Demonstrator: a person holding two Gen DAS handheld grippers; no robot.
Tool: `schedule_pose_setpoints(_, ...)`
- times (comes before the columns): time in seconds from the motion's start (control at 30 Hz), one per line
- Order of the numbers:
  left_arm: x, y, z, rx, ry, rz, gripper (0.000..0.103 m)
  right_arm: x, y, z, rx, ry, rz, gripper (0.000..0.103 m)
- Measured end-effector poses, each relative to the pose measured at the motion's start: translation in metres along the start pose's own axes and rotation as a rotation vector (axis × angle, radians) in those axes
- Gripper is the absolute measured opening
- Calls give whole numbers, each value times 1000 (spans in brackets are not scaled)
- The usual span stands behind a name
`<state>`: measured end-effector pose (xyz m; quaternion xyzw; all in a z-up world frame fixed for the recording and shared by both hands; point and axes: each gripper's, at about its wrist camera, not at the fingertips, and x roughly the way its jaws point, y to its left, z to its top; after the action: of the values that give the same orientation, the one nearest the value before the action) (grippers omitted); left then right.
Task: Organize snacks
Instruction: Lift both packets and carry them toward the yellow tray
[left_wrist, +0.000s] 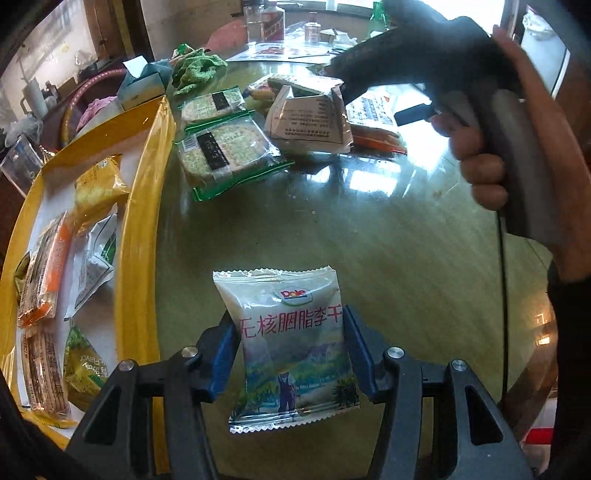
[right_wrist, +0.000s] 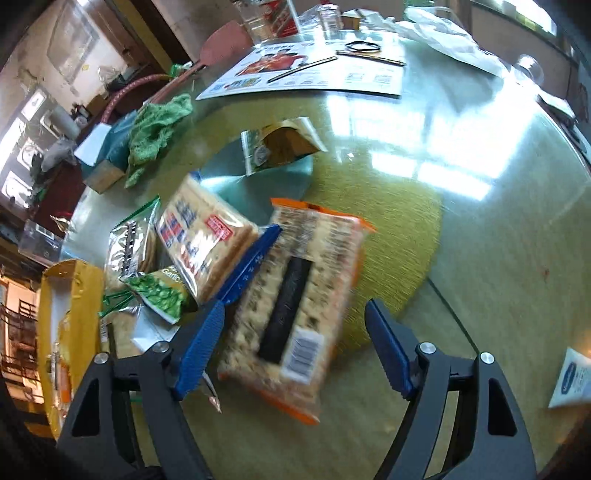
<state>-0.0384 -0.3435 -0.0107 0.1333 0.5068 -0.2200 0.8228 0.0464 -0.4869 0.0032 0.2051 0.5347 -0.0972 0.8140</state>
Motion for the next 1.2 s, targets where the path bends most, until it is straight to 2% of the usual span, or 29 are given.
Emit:
schedule_pose_setpoints(0.1,3,-1,2,11,-3,2,59,8,16,-4,-103,-36,-133,76)
schedule_pose_setpoints(0.13,3,-2,2,14,-6,0,59,8,19,-8,-119,-44,-150,74)
schedule_pose_setpoints(0.17,2,-2,0,15,-8,-2,59,5,19,-14,-129,-48,-160,69)
schedule_pose_setpoints(0.23,2,-2,0,16,-11,-4,59,-2,13,-24,-138,-46,-168,60)
schedule_pose_setpoints(0.33,1,-2,-2,15,-23,-7,59,-10,-1,-38,-130,-41,-162,59)
schedule_pose_setpoints(0.43,1,-3,-4,19,-47,-5,59,-25,-13,-69,-141,-55,-157,58)
schedule_pose_setpoints(0.57,1,-6,-2,19,-32,-4,59,-46,-28,-110,-158,-78,-140,58)
schedule_pose_setpoints(0.7,-3,-8,-9,32,-27,-20,53,-65,-39,-145,-144,-89,-84,58)
schedule_pose_setpoints(0.83,-10,-13,-18,68,-25,-120,50,-71,-40,-157,-126,-88,23,58)
schedule_pose_setpoints(0.97,-13,-8,-21,25,-16,-184,49,-72,-36,-161,-82,-87,133,57)
schedule_pose_setpoints(1.07,-15,-1,-21,-18,-4,-225,48,-78,-30,-166,-74,-105,170,57)
schedule_pose_setpoints(1.2,-26,9,-23,-71,-28,-262,48,-88,-26,-170,-56,-132,222,57)
